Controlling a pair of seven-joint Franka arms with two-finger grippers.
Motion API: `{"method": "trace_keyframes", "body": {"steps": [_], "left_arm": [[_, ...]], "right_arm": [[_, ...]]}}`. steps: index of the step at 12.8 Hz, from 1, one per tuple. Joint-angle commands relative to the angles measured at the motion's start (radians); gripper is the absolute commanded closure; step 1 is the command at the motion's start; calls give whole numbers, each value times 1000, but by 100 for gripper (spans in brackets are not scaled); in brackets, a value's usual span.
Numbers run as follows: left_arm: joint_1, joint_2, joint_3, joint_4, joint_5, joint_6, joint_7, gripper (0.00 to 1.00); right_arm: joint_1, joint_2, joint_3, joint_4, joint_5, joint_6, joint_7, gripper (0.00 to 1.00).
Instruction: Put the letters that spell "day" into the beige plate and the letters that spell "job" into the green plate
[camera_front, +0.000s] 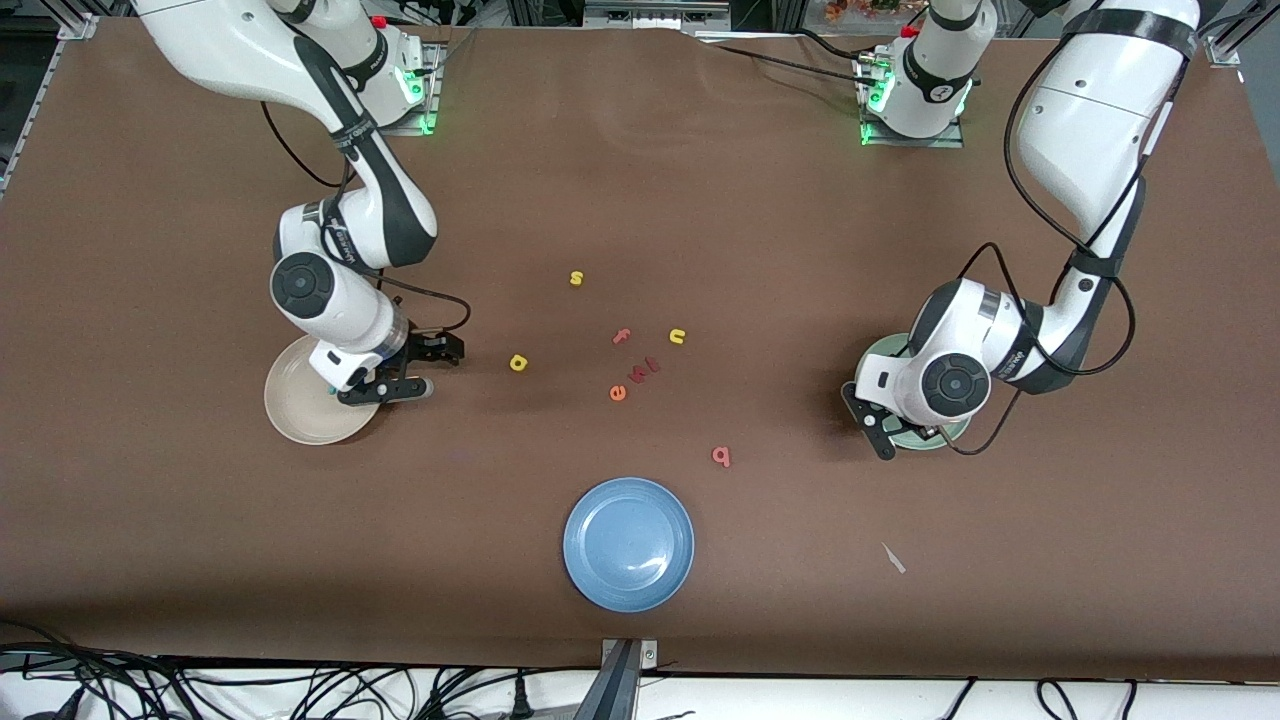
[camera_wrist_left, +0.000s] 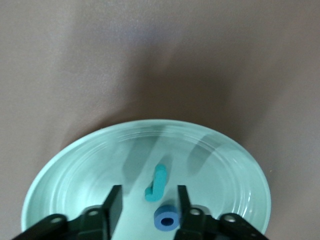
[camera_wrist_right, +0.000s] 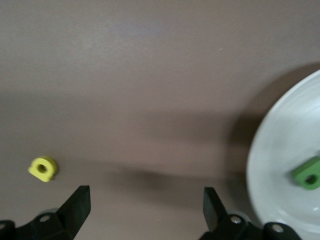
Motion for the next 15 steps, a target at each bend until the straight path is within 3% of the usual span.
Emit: {"method": "trace_keyframes", "body": {"steps": [1,7,12,15], "left_arm": [[10,-57,-13,-17,19,-3,18,0],[-30,-83,-65,100,-93,-118,-179,0],[-160,-9,-62,245,-100,-134,-523,0],[-180,43,-63,322,-101,-125,-701,0]], "right_arm": [[56,34,11,53,14,0,189,0],[151,118,9,140,9,1,419,0],[156,149,9,152,2,4,422,0],[174,175,9,152,5,30,436,0]]}}
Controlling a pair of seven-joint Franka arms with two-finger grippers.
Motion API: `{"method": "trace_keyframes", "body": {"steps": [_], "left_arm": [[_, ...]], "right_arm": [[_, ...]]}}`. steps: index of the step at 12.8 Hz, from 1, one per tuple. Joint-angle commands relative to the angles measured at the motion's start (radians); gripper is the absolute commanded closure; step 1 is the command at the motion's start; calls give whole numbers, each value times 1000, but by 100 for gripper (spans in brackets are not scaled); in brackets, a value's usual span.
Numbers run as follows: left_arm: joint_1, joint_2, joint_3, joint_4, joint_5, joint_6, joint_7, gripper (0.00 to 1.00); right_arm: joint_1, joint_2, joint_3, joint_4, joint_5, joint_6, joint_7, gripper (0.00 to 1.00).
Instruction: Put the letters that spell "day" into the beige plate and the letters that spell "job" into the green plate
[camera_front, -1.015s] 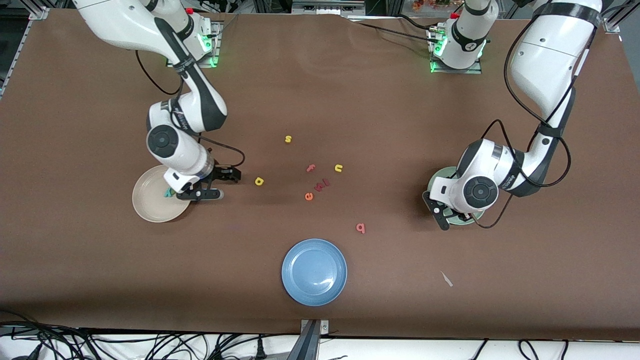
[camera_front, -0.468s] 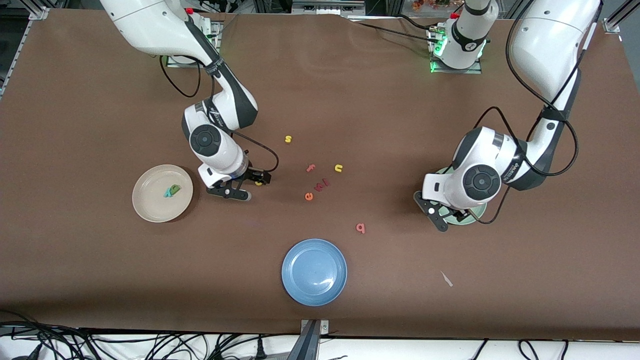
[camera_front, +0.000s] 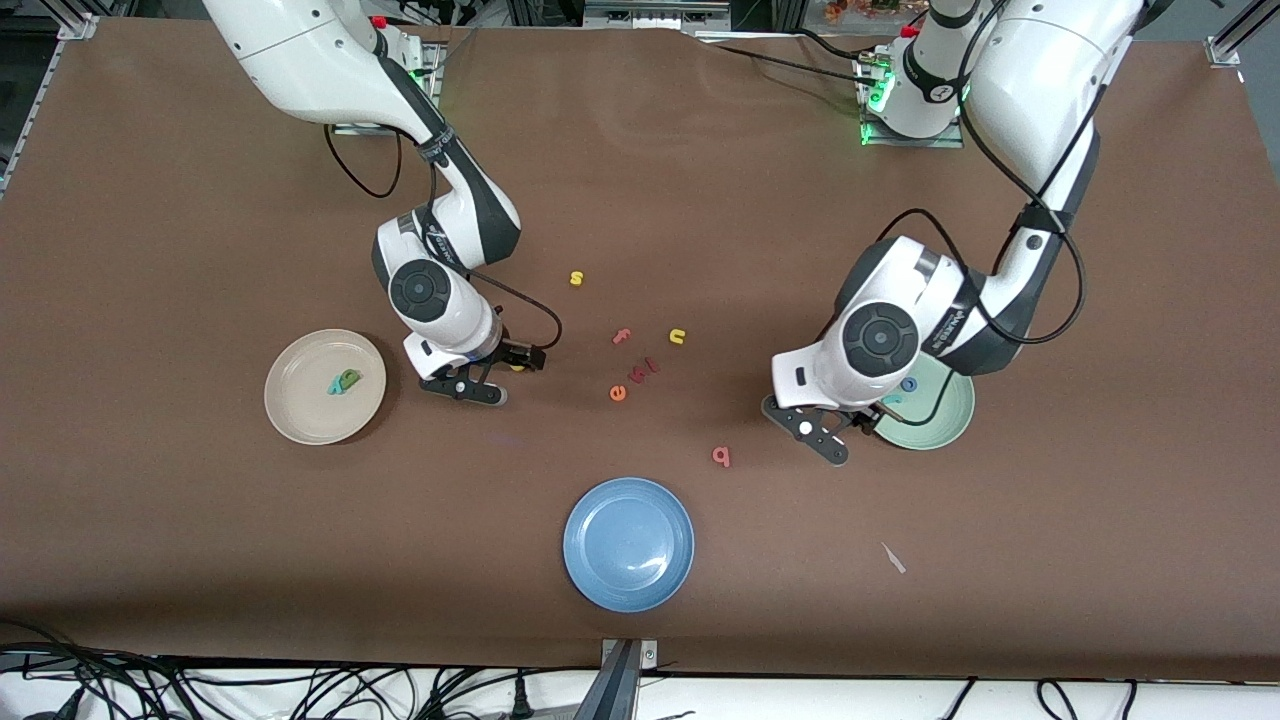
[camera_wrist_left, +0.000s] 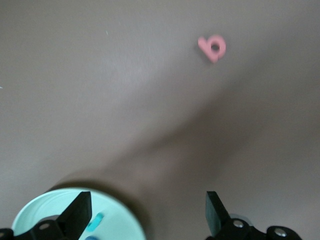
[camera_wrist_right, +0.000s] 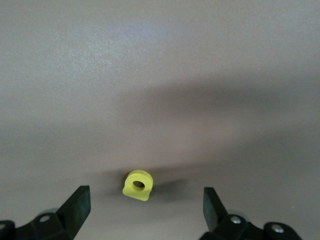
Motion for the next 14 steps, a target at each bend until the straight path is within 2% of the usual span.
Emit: {"method": "trace_keyframes", "body": {"steps": [1,3,5,8,11,12,14], "left_arm": [[-13,61,6,88,-18,-7,-158,0],[-33,63,6,88,-18,51,-301,0],[-37,78,5,90,-26,131,-415,0],[-50,107,6,90,-127,251,-464,0],[-100,174,17,166,-125,265,-466,0],[-126,199,44,192,-118,266,-464,0],[-203,225,142,219,-118,301,-464,0]], "right_arm": [[31,33,-3,22,5,29,32,0],[31,37,-3,22,2,29,38,1],[31,39,-5,24,0,31,38,8],[31,42,-5,22,0,31,38,19],[29,43,-6,22,-1,31,38,25],[29,43,-6,24,-1,31,38,32],[29,45,-6,22,-1,31,36,38]]}}
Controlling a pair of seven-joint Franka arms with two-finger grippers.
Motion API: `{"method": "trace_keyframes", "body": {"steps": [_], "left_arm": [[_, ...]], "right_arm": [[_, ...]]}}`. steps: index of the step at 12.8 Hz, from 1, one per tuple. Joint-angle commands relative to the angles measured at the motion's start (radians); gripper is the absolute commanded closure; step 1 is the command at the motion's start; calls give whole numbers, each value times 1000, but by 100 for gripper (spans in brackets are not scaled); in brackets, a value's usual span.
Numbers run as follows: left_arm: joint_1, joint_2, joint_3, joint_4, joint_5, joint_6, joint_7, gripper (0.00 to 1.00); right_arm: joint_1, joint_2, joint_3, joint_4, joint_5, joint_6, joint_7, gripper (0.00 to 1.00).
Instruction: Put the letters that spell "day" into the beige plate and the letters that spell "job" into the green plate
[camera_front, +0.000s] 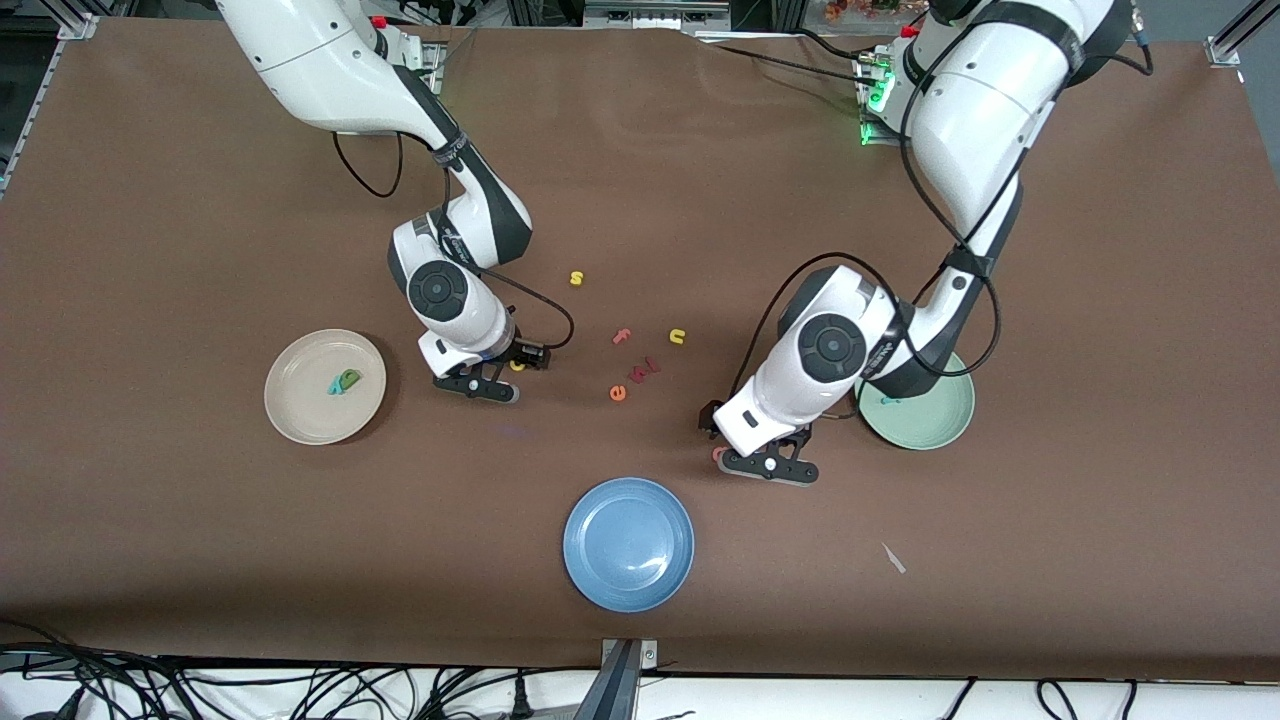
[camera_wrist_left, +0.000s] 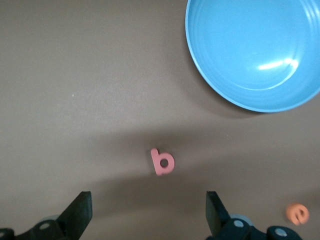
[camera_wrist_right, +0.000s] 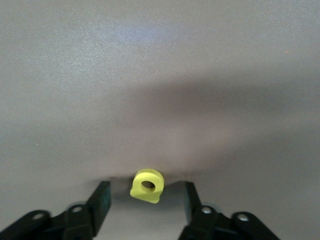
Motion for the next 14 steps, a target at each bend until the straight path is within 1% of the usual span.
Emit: {"method": "trace_keyframes", "body": {"steps": [1,2,4,6,9,10,11,12,13,14], "left_arm": [[-105,60,108,78,-16,33,-7,0],[-122,68,133,78,-16,33,-7,0],[-145,88,156,90,-14,67,-7,0],[-175,114,191,118,-16,74,-7,0],[-192,134,195,123,-16,74,-7,0],[-192,142,195,124,-16,74,-7,0],[-201,145,195,124,-16,74,-8,2],[-203,145,195,123,-16,74,-7,20],[-203,145,195,124,-17,74,-8,42],[-200,145,195,123,-19,74,-10,52]], "right_arm": [[4,17,-2,21,-1,2,12,40],[4,17,-2,22,-1,4,12,46],[4,17,-2,21,0,4,14,55],[4,18,0,21,-1,4,14,60],[4,21,-2,21,0,4,14,68],[4,21,-2,21,0,4,14,69],[4,21,0,21,0,2,14,74],[4,20,-2,21,2,4,14,76],[4,20,-2,22,2,2,14,79],[4,21,-2,22,3,2,14,81]]}}
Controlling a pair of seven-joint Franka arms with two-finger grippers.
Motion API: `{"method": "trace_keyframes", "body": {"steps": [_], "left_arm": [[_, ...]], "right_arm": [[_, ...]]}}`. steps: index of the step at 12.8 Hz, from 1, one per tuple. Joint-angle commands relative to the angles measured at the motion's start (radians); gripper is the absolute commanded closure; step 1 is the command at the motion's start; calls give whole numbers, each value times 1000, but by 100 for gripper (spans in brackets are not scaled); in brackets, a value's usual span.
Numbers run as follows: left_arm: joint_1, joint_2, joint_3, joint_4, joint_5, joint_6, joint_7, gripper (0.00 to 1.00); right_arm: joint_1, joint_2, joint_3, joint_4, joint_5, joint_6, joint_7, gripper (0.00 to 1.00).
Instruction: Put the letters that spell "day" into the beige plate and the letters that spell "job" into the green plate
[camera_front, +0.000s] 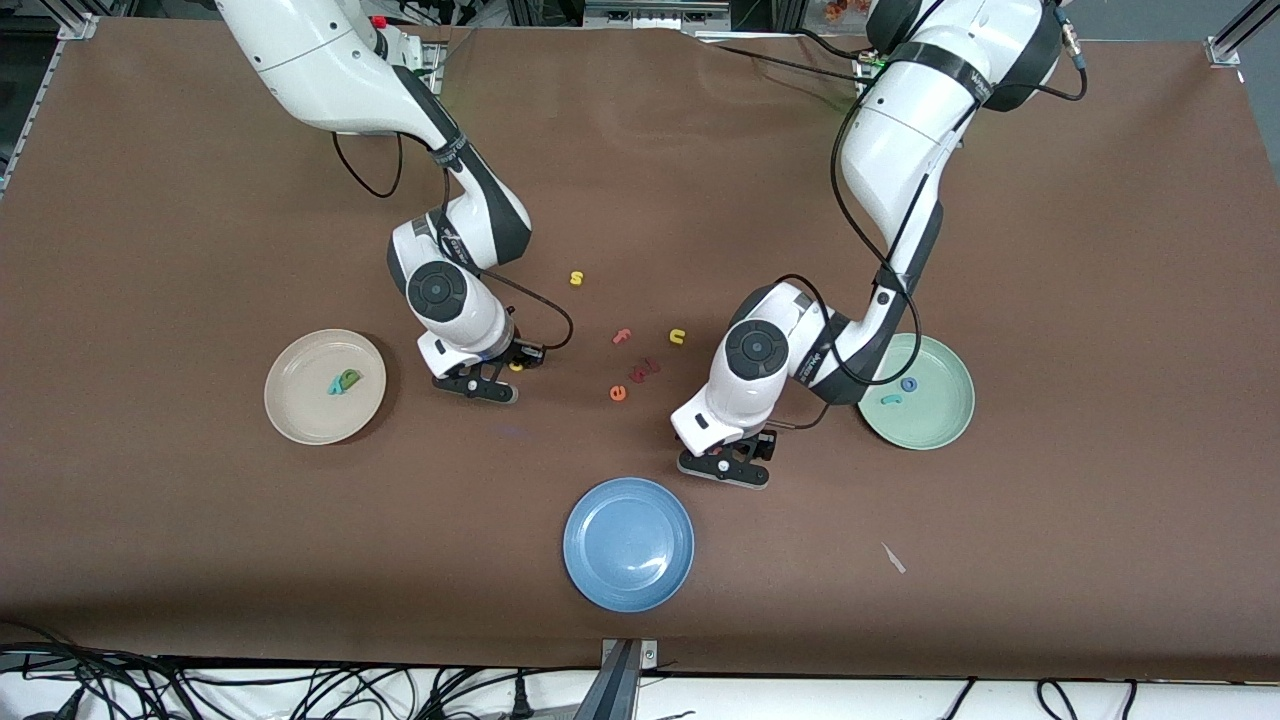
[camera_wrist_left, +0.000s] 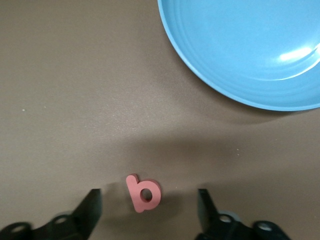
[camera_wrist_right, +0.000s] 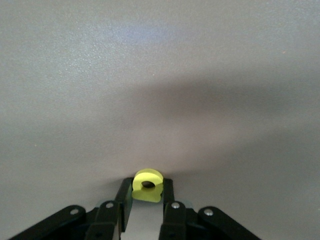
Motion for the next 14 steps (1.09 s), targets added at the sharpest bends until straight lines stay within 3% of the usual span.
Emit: {"method": "trace_keyframes", "body": {"steps": [1,3,6,7,8,9,10,14], "left_arm": [[-15,19,20,36,-19,-2,-4,52],[-19,27,20,35,-19,-2,-4,52],[-19,28,20,30,-19,-2,-2,52],[-19,28,18,29,-19,-2,-1,56],[-19,28,18,29,-19,-2,-1,71],[-17,28,20,29,-19,-2,5,95],[-17,28,20,29,-19,-2,6,100],[-9,1,18,30,-17,-8,1,100]], "right_arm": [[4,20,0,22,3,4,12,81],[4,20,0,36,5,1,6,83],[-5,11,-35,112,-14,-119,-60,83],[-5,9,-47,120,-12,-143,-104,83],[-5,-3,-64,117,-14,-147,-161,83],[-5,-23,-85,102,-14,-170,-242,83],[-5,-44,-108,97,-14,-213,-340,83],[-5,-130,-251,33,-11,-247,-717,83]]}}
